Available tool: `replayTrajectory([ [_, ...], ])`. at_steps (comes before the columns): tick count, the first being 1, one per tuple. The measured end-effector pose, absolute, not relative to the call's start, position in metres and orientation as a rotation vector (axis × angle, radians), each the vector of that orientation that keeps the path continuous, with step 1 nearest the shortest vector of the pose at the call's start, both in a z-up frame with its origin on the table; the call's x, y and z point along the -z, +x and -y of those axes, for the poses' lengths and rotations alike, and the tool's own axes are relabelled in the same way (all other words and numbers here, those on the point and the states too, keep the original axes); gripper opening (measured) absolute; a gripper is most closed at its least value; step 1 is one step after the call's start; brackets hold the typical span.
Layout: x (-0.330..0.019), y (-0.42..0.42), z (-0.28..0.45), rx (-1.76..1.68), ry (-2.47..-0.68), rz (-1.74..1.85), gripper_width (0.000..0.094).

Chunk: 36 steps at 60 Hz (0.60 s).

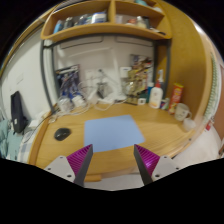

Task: Arrange mouse

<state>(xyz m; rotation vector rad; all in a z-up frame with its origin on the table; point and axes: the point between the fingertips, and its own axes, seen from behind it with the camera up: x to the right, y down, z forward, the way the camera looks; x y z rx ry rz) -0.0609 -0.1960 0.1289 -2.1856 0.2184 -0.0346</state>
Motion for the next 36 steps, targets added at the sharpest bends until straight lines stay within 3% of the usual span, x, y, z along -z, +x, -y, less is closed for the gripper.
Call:
replayTrajectory([
  [15, -0.067, -0.217, 0.155, -0.129, -2.269, -0.009, 0.0844],
  [36, -0.017, -0.309, 0.075, -0.158, -2.357, 0.039, 0.0843],
])
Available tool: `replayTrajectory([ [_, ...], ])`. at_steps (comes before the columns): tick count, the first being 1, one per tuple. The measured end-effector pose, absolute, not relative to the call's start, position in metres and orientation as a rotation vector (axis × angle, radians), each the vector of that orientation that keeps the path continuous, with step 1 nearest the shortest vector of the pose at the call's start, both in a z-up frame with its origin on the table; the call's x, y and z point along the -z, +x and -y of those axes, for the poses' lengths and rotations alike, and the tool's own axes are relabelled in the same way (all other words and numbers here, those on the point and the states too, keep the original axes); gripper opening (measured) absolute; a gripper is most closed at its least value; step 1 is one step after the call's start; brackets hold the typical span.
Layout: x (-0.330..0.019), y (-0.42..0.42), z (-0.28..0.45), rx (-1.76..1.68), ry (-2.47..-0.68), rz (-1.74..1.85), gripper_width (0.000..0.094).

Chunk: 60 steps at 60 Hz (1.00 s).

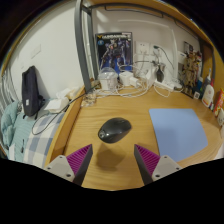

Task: Arrange mouse

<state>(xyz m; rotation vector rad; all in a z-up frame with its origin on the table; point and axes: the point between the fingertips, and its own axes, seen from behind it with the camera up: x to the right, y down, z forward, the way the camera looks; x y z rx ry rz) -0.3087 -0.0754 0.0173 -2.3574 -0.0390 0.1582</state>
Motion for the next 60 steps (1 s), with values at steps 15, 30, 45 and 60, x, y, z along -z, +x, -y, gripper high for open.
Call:
replayTrajectory([
  [15, -0.001, -0.326, 0.016, -0.130, -2.382, 0.016, 0.0829],
  [30, 0.003, -0.342, -0.024, -0.099, -2.394, 0.044, 0.0807],
  [45, 0.005, -0.347, -0.040, -0.057, -2.383, 0.022, 0.0571],
  [60, 0.005, -0.349, -0.039, -0.065, -2.350, 0.062, 0.0378],
])
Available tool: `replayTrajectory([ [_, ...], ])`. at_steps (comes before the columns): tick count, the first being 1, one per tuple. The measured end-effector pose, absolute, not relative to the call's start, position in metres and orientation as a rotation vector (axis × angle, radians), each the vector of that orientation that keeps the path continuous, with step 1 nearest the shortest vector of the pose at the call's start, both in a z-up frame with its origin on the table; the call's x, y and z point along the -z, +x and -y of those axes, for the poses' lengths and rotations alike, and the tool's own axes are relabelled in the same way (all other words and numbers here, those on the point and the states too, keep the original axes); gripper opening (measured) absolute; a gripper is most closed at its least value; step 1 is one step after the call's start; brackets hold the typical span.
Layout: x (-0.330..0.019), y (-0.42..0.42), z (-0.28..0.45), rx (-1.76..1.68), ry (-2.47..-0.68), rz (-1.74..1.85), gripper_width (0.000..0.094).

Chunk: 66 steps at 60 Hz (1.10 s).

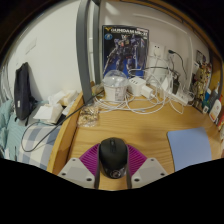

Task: Arrange mouse

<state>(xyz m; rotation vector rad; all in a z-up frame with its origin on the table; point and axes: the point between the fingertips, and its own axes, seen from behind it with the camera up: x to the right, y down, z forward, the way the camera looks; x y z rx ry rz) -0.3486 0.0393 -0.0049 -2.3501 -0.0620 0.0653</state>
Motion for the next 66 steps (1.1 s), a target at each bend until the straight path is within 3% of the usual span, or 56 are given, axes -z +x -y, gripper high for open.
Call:
replayTrajectory([
  [4, 0.005, -0.348, -0.039, -0.059, -2.351, 0.078, 0.0320],
  [13, 0.003, -0.352, -0.038, -0.095, -2.378, 0.110, 0.0317],
  [17, -0.014, -0.353, -0.040, -0.121, -2.355, 0.127, 0.0317],
  [23, -0.070, -0.342, -0.051, -0.141, -2.278, 0.130, 0.0318],
  [35, -0.220, -0.262, -0.092, -0.096, -2.051, 0.133, 0.0318],
  [43, -0.266, -0.185, -0.102, -0.041, -1.980, 0.095, 0.0317],
  [51, -0.243, -0.118, -0.100, -0.011, -2.011, 0.050, 0.0316],
  [66, -0.122, -0.054, -0.070, 0.017, -2.193, 0.024, 0.0317],
])
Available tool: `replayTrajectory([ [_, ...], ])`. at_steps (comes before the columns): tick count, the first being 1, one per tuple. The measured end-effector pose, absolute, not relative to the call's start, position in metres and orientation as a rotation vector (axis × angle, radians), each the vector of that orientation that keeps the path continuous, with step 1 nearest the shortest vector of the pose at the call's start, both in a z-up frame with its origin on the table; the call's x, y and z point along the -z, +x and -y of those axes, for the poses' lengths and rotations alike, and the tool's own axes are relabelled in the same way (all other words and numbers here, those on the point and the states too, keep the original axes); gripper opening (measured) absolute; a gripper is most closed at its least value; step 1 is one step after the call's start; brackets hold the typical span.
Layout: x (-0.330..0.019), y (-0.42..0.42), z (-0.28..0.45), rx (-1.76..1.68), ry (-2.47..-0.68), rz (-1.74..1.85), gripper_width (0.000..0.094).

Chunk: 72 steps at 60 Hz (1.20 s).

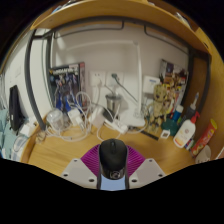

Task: Arrange mouse

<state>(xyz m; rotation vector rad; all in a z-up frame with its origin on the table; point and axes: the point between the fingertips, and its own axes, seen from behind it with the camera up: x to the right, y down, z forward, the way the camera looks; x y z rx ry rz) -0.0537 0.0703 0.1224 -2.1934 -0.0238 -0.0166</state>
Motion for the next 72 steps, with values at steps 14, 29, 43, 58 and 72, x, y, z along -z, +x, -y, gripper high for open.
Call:
replayTrajectory([
  [14, -0.036, -0.049, -0.041, -0.011, -2.322, 0.019, 0.0326],
  [29, 0.009, -0.049, -0.020, 0.017, -2.382, 0.028, 0.0339],
  [43, 0.010, -0.048, -0.020, -0.038, -2.391, -0.056, 0.0474],
  [58, -0.018, -0.058, 0.001, -0.019, -2.427, 0.035, 0.0858],
  [72, -0.123, -0.056, 0.042, -0.016, -2.326, -0.009, 0.0859],
])
